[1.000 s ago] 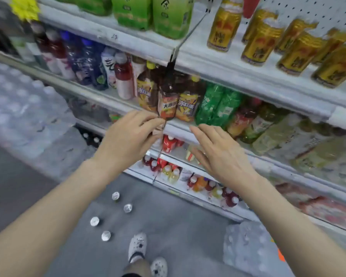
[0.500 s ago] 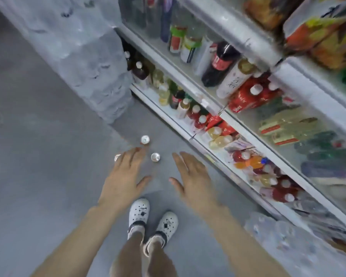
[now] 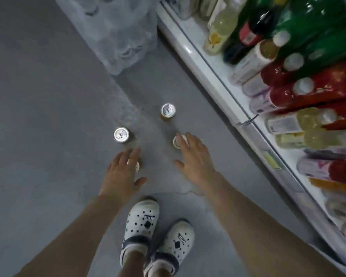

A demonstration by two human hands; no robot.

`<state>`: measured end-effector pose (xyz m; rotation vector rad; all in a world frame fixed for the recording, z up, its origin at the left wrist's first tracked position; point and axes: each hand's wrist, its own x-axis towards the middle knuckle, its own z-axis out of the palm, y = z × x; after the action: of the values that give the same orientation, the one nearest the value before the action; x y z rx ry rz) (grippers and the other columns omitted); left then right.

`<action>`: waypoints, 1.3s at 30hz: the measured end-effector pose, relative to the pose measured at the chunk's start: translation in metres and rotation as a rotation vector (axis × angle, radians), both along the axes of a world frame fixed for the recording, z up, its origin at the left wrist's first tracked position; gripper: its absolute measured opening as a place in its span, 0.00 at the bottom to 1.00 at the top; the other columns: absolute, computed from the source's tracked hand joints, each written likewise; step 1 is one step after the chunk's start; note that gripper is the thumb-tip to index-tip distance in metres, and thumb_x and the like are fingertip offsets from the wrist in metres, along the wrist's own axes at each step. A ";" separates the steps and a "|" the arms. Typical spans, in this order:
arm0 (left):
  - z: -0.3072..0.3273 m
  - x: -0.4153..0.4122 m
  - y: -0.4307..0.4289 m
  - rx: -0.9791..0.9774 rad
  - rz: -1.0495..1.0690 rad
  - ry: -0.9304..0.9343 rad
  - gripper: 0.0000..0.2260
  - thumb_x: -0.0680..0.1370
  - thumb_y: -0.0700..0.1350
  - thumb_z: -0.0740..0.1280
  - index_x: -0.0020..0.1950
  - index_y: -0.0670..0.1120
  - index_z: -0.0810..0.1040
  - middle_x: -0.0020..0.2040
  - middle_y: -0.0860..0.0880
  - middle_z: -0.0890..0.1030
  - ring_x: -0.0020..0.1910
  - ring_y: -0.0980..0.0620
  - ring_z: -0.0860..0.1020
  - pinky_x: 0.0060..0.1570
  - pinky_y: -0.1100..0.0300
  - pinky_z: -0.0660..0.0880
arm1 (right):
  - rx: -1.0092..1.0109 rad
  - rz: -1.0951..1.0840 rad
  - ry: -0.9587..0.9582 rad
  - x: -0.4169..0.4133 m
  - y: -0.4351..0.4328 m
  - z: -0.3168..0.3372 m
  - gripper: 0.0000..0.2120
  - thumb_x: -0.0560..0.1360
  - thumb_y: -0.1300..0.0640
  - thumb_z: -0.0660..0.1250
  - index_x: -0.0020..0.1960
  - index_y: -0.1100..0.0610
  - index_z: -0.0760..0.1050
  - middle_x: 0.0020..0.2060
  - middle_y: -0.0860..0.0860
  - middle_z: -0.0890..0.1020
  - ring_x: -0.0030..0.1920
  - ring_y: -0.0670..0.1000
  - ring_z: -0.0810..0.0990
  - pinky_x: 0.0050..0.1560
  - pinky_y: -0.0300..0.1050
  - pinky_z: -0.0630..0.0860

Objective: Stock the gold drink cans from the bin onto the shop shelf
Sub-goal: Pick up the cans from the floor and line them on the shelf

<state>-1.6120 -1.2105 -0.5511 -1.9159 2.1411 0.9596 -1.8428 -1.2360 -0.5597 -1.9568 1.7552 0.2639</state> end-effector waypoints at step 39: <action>0.421 -0.122 -0.052 -0.034 -0.101 0.377 0.29 0.68 0.54 0.76 0.65 0.50 0.71 0.51 0.52 0.73 0.56 0.47 0.74 0.49 0.61 0.66 | -0.243 -1.037 -0.695 -0.080 0.077 0.435 0.18 0.76 0.49 0.68 0.63 0.47 0.66 0.51 0.37 0.73 0.48 0.27 0.73 0.44 0.20 0.68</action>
<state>-1.7344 -1.2629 -0.1300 -1.7314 2.4372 1.3632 -1.9231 -1.1592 -0.1243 -0.8332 2.0394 -0.8907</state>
